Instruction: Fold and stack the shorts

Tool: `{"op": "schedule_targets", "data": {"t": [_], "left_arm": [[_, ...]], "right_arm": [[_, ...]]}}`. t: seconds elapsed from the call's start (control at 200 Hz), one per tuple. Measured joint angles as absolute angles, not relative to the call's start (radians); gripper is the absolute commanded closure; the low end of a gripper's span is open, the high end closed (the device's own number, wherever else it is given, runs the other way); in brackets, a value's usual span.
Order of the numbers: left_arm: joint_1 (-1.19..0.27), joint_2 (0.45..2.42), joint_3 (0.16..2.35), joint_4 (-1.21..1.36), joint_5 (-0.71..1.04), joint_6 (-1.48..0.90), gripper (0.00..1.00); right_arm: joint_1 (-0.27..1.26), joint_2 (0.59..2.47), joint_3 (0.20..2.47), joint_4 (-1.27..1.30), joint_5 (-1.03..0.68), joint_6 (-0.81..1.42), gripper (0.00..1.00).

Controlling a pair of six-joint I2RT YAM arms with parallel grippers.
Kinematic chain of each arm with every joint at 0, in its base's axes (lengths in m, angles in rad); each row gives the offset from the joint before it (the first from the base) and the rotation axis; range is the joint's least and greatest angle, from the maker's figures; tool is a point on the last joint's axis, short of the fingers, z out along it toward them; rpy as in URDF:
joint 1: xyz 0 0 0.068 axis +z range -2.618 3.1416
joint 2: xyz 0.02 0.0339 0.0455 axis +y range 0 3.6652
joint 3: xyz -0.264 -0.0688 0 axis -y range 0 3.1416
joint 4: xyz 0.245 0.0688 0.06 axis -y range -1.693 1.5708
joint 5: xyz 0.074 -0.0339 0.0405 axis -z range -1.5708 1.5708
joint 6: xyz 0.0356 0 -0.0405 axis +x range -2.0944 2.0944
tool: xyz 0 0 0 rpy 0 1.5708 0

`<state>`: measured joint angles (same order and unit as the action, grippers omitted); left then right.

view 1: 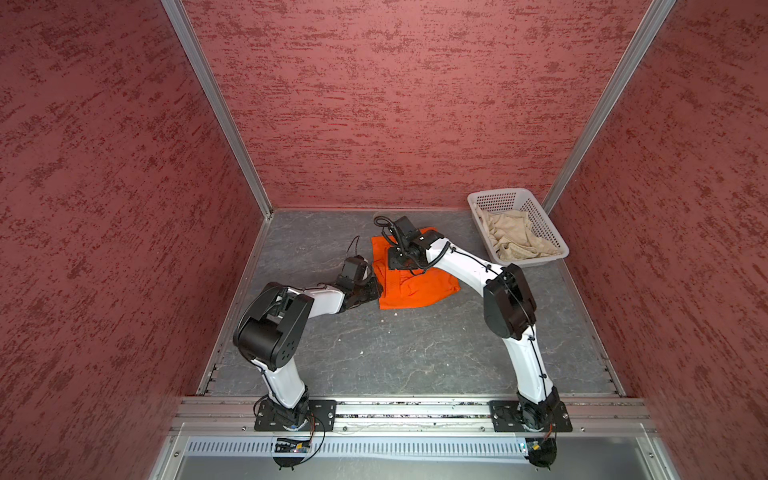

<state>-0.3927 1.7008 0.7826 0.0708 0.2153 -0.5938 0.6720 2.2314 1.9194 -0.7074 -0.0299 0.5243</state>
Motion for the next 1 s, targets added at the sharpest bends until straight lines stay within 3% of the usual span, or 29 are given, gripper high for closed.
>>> {"op": "schedule_targets", "data": {"t": [0.255, 0.401, 0.521, 0.646, 0.997], "left_arm": [[-0.315, 1.435, 0.774, -0.035, 0.192, -0.587, 0.66], [-0.307, 1.409, 0.825, -0.044, 0.224, -0.568, 0.72], [-0.315, 1.47, 0.905, -0.039, 0.272, -0.561, 0.76], [-0.34, 1.591, 1.004, -0.02, 0.316, -0.55, 0.78], [-0.409, 1.95, 1.222, 0.001, 0.381, -0.545, 0.84]], "right_arm": [[0.661, 2.128, 1.851, -0.573, -0.142, 0.544, 0.42], [0.594, 1.898, 1.633, -0.452, -0.175, 0.567, 0.61], [0.52, 1.765, 1.447, -0.338, -0.208, 0.591, 0.74], [0.483, 1.767, 1.287, -0.25, -0.241, 0.608, 0.81], [0.501, 1.896, 1.063, -0.094, -0.299, 0.665, 0.89]]}}
